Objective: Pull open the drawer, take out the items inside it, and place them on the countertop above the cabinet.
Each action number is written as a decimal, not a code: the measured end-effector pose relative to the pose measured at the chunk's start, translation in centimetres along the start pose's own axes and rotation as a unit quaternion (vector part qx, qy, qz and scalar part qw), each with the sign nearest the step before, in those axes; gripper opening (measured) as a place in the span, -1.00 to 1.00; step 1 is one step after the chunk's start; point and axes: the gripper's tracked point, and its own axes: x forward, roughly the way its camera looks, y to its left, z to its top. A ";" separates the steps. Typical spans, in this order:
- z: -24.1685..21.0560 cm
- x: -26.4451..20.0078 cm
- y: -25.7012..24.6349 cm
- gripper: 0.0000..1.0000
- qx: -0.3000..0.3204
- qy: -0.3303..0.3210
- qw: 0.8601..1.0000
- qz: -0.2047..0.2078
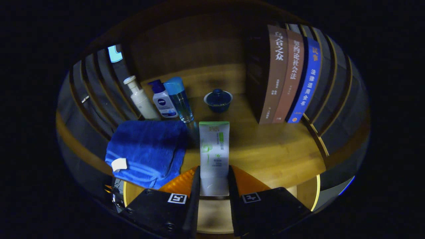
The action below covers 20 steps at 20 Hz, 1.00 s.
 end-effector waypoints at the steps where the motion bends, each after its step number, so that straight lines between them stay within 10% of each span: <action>1: 0.2 0.8 0.0 -0.10 0.005 0.003 1.000 -0.003; 10: -1.1 4.2 0.0 -0.02 0.009 0.020 1.000 -0.011; 15: -1.5 3.6 0.0 0.95 0.003 0.023 1.000 -0.011; 20: -1.4 1.5 -0.6 1.00 0.007 0.007 1.000 -0.011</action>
